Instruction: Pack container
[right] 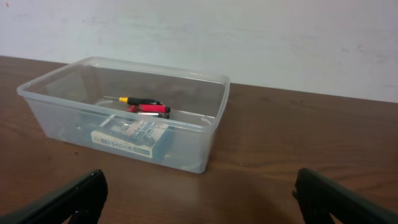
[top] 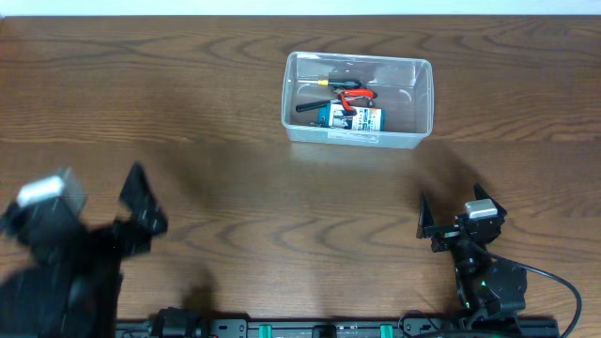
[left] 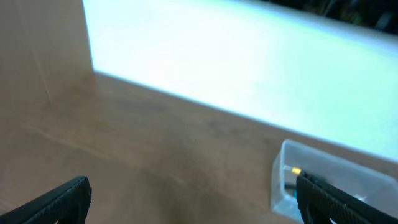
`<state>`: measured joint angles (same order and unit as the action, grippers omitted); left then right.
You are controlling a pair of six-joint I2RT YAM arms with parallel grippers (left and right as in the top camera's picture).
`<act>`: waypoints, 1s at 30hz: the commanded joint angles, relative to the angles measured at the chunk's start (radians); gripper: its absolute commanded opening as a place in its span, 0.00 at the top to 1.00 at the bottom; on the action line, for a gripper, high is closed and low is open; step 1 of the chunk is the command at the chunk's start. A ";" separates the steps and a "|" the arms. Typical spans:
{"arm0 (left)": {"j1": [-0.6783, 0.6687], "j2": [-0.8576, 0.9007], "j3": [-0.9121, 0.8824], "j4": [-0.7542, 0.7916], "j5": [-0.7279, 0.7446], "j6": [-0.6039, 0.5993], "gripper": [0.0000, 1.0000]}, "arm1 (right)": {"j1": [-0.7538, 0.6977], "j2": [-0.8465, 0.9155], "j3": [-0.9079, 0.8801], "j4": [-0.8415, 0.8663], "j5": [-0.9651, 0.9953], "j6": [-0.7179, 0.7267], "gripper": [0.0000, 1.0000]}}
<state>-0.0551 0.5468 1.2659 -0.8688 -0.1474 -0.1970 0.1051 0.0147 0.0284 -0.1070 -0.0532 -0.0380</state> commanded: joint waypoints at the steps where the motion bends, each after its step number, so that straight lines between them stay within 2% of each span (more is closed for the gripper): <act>1: 0.005 -0.094 -0.005 -0.006 -0.022 0.021 0.02 | -0.009 -0.010 -0.006 0.003 -0.003 -0.016 0.01; 7: 0.004 -0.204 -0.099 -0.006 -0.020 0.016 0.02 | -0.009 -0.010 -0.006 0.003 -0.004 -0.016 0.01; 12: 0.004 -0.268 -0.256 0.021 -0.020 0.016 0.02 | -0.009 -0.010 -0.006 0.003 -0.004 -0.016 0.01; 18: 0.004 -0.346 -0.516 0.230 -0.018 0.014 0.02 | -0.009 -0.010 -0.006 0.003 -0.003 -0.016 0.01; 25: 0.005 -0.413 -0.798 0.504 -0.018 -0.047 0.02 | -0.009 -0.010 -0.006 0.003 -0.004 -0.016 0.01; 30: 0.004 -0.447 -0.935 0.595 -0.018 -0.118 0.02 | -0.009 -0.010 -0.006 0.003 -0.004 -0.016 0.01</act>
<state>-0.0551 0.1257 0.3786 -0.3019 -0.1612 -0.2558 0.1051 0.0143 0.0284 -0.1070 -0.0532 -0.0383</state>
